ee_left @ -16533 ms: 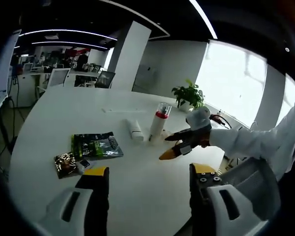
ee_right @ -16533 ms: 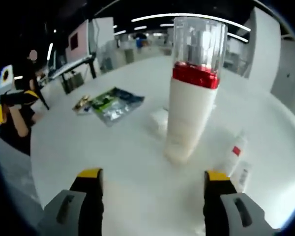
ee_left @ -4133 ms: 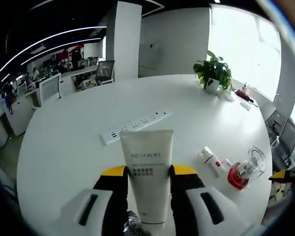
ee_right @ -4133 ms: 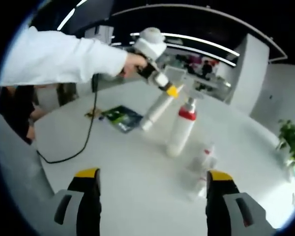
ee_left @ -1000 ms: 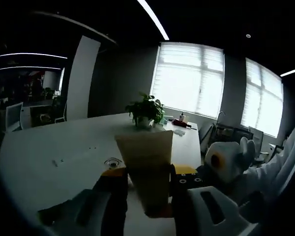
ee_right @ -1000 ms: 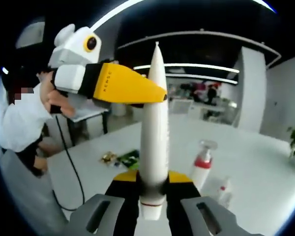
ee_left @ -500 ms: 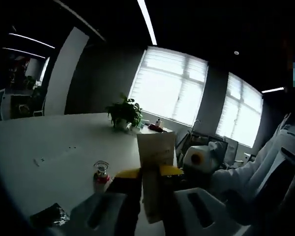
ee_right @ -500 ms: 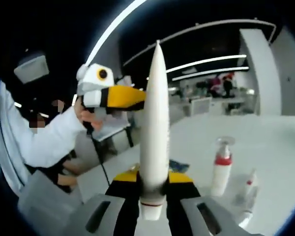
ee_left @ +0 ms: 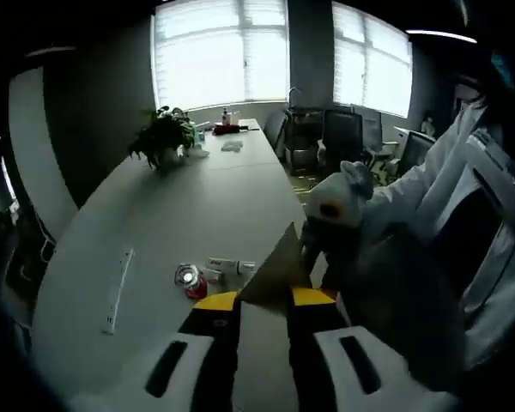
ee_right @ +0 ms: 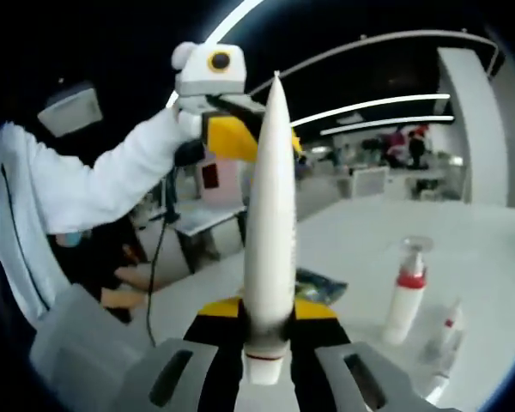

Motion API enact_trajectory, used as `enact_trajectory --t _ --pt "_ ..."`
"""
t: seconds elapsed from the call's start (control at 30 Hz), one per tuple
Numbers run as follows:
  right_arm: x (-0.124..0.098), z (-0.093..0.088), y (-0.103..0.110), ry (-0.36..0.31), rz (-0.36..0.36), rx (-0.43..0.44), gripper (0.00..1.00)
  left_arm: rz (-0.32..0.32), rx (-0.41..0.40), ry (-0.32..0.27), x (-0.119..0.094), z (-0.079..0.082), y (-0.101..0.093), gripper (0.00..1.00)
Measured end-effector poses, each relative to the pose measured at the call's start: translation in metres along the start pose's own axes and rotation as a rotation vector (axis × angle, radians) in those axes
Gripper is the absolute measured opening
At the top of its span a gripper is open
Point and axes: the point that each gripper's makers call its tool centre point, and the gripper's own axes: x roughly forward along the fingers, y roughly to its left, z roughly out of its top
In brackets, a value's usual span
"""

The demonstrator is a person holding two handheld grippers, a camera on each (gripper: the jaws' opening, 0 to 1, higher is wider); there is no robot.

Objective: Arrange the skincare products in the storage area until every visible bottle or jar stands upright without overlapping.

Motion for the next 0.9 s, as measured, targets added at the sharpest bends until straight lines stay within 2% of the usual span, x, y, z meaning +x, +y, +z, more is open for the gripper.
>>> enact_trajectory --t 0.17,0.27,0.37,0.4,0.53,0.6,0.7,0.9 --pt "-0.004 -0.001 0.003 -0.002 0.024 -0.003 0.13 -0.105 0.098 0.141 0.009 -0.009 -0.007 0.22" --pt "-0.004 -0.003 0.007 0.013 0.049 -0.018 0.13 -0.125 0.121 0.150 0.011 -0.005 -0.009 0.24" --pt "-0.001 -0.008 0.013 0.038 0.075 -0.032 0.13 -0.175 0.149 0.160 0.010 0.000 -0.019 0.25" --pt "0.001 -0.010 0.015 0.044 0.081 -0.045 0.13 -0.206 0.161 0.188 0.009 -0.002 -0.024 0.24" --pt "0.002 -0.009 0.018 0.041 0.106 -0.039 0.13 -0.234 0.182 0.302 0.010 -0.019 -0.028 0.18" --pt "0.001 -0.010 0.017 0.047 0.105 -0.035 0.13 -0.232 0.191 0.301 0.012 -0.017 -0.030 0.17" --pt "0.001 -0.011 0.018 0.052 0.118 -0.045 0.13 -0.252 0.214 0.338 0.012 -0.020 -0.033 0.16" --pt "0.001 -0.011 0.022 0.055 0.149 -0.038 0.13 -0.269 0.252 0.362 0.014 -0.017 -0.037 0.19"
